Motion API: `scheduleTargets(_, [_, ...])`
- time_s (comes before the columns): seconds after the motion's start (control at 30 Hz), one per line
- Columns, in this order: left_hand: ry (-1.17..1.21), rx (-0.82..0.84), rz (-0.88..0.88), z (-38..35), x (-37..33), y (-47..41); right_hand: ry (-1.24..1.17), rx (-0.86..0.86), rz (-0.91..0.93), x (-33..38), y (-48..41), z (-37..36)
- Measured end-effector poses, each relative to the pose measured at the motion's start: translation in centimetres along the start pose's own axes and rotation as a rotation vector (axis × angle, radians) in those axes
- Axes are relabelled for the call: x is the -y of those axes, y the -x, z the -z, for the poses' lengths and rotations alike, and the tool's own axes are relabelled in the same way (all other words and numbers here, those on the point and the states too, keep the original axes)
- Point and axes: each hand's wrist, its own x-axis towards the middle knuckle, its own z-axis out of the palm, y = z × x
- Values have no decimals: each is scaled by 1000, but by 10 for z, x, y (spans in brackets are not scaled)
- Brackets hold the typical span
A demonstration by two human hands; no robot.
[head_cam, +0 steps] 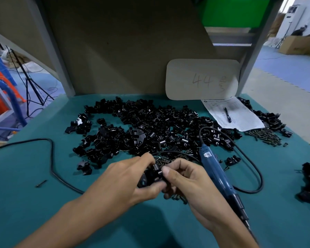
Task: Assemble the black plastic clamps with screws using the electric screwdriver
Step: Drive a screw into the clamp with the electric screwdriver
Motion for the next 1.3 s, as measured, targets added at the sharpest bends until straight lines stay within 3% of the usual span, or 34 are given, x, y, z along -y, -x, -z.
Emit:
scheduleTargets(0.13, [42,13,-34,-1,7,-1,17,22,-18,-4,3,5])
scheduleTargets(0.2, [45,1,-26,-1,9,0,165,9,-26,-10,0,16])
scheduleTargets(0.33, [87,-34,12,0,15,3,1198,-90,-46,-42,-8,52])
scheduleTargets(0.37, [99,-41,22,2,16,5,1322,-84,-87,-52,-7,57])
scheduleTargets(0.53, [143,-57,67,8,20,8,1343,-192,-42,-75,-4,65])
scheduleTargets(0.87, [189,20,89,-13,17,11,1477,-109,-96,-77,-12,48])
scheduleTargets(0.97, [206,-4,82,-20,15,13,1248,-204,45,-69,-9,46])
scheduleTargets(1.07, [176,-36,69,-27,14,14,655,-288,59,-42,-8,40])
scheduleTargets(1.17, [154,-65,76,-28,15,13,98,-194,62,-13,1,21])
scheduleTargets(1.3, [146,-103,83,-27,12,9,-91,-147,51,3,12,5])
